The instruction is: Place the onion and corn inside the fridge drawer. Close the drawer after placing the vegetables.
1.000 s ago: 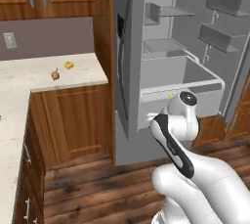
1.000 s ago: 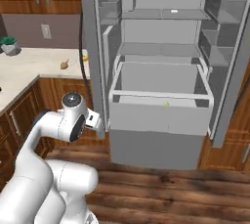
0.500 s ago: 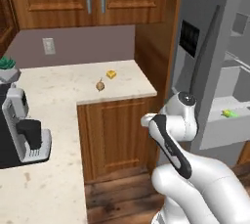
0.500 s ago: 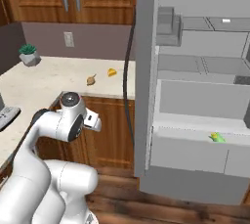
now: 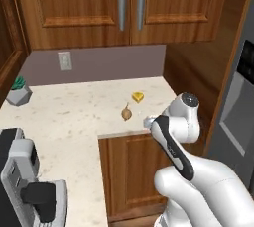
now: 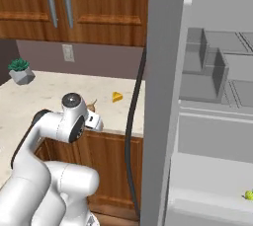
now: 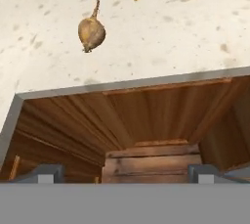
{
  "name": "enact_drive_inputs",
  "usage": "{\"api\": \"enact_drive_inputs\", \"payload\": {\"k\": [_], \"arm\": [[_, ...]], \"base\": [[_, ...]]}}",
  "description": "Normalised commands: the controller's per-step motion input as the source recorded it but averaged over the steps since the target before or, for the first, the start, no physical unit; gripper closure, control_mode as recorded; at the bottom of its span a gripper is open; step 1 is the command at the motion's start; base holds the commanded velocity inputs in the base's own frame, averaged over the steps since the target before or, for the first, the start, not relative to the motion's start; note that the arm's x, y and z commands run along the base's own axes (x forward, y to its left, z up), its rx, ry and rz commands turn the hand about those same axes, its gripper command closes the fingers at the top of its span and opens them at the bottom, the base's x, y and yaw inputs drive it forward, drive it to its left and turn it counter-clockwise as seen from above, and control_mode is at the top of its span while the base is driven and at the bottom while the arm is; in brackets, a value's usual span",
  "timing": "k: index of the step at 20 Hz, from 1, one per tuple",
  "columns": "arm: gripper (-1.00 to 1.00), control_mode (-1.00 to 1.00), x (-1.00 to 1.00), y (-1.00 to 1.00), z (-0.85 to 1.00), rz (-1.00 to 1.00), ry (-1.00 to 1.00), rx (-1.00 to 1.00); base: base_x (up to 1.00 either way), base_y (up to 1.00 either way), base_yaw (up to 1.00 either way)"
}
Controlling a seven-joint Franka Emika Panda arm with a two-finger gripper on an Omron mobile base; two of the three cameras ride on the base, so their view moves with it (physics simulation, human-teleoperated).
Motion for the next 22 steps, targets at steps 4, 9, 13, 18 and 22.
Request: {"api": "enact_drive_inputs", "payload": {"k": [4,9,13,18,22], "arm": [[-1.00,-1.00,0.50,0.08,0.00,0.05,0.01,0.00],[-1.00,-1.00,1.00,0.57,-0.04,-0.11,0.14,-0.05],[-1.00,-1.00,1.00,0.54,-0.20,-0.07,0.26,-0.03],[-1.00,-1.00,0.77,0.09,-0.11,0.03,0.31,0.00],[-1.00,-1.00,0.32,0.00,-0.26,0.02,0.14,-0.04]], "base": [[0.50,0.20,0.09],[0.00,0.00,0.00],[0.00,0.00,0.00],[0.00,0.00,0.00],[0.00,0.00,0.00]]}}
